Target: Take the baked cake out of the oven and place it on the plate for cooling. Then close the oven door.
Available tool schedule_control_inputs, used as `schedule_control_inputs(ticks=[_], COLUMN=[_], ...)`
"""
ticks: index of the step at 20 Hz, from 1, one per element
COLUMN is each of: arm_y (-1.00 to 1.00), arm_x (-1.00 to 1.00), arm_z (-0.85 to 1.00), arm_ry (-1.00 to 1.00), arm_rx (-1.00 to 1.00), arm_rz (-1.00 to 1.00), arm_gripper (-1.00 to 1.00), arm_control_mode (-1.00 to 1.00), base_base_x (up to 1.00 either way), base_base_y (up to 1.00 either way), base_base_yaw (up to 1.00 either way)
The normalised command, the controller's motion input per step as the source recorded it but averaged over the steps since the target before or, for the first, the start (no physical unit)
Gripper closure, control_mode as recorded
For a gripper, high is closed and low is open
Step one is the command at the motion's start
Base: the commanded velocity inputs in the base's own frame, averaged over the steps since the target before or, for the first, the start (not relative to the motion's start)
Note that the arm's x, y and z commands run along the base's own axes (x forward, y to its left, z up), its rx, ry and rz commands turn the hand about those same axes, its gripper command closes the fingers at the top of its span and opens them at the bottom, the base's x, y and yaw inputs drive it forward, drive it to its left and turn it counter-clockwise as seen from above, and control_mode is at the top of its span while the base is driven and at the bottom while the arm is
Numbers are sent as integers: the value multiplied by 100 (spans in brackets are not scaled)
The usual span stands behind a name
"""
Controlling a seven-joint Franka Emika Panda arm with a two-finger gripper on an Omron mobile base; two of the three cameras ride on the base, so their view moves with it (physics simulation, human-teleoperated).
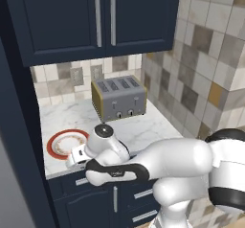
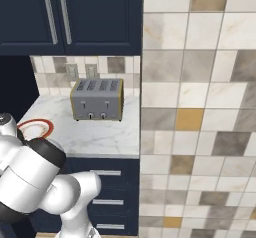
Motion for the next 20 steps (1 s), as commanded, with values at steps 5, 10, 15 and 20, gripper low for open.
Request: schedule_control_inputs(ticks=[5,10,15,20], arm_y=[20,31,18,18], arm_x=[49,46,51,38], arm_z=[19,29,15,-4], arm_ry=[0,6,18,3], arm_rx=[0,-3,-5,-7], arm_rz=[-10,-4,0,0], arm_gripper=[100,100,100,100], arm_control_mode=[-100,-100,-100,-100], base_base_x=[0,0,0,0], base_base_y=[0,0,0,0], base_base_yaw=[0,0,0,0])
